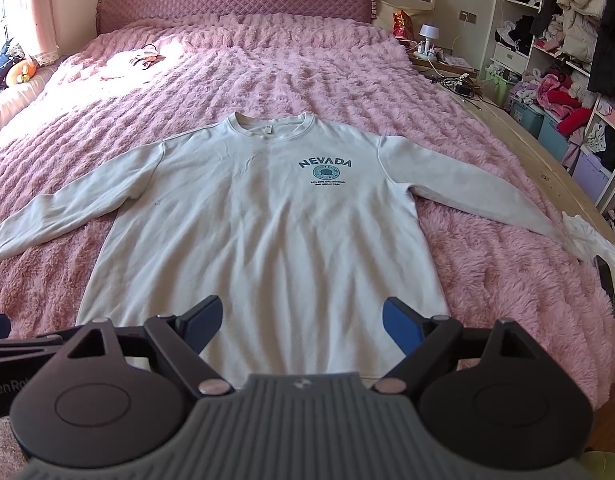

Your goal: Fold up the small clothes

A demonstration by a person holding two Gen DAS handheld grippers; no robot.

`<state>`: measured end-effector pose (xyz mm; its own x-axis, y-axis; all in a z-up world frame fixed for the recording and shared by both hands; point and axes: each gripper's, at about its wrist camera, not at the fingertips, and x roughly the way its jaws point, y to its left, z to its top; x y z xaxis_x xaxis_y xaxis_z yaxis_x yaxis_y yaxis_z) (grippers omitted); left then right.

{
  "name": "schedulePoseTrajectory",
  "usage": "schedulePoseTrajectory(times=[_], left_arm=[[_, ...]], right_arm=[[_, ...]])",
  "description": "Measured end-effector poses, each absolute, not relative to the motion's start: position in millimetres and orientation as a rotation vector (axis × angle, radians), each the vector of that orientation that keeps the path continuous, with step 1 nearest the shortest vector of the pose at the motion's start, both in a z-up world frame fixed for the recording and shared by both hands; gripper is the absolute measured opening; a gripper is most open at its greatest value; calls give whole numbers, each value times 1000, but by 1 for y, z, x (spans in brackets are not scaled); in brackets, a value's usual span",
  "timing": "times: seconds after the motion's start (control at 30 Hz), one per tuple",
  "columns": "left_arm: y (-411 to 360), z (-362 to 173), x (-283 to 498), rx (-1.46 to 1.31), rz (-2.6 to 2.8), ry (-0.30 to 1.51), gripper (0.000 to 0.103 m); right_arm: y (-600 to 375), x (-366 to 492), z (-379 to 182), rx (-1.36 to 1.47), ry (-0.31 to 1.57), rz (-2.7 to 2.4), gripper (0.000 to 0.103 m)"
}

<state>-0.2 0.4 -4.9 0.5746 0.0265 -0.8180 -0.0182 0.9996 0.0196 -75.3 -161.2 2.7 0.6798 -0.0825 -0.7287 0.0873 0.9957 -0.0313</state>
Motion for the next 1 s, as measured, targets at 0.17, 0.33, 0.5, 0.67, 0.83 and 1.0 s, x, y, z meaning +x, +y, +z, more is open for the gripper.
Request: schedulePoseTrajectory(times=[0.17, 0.33, 0.5, 0.67, 0.83, 1.0], left_arm=[[0, -5, 0, 8, 26, 959, 103], [-1, -5, -1, 8, 28, 962, 103], [0, -6, -1, 6, 27, 967, 103], [2, -8, 0, 4, 27, 970, 103], [2, -8, 0, 4, 28, 971, 103], [3, -10, 0, 2, 29, 974, 103]], right_arm=[[-161, -76, 3, 7, 817, -94, 83], [-161, -76, 3, 7, 817, -94, 83], [-161, -76, 1, 7, 821, -93, 83], [-161, -76, 0, 9, 823, -92, 83], [-161, -75, 0, 10, 826, -92, 83], [-161, -75, 0, 10, 826, -90, 83]])
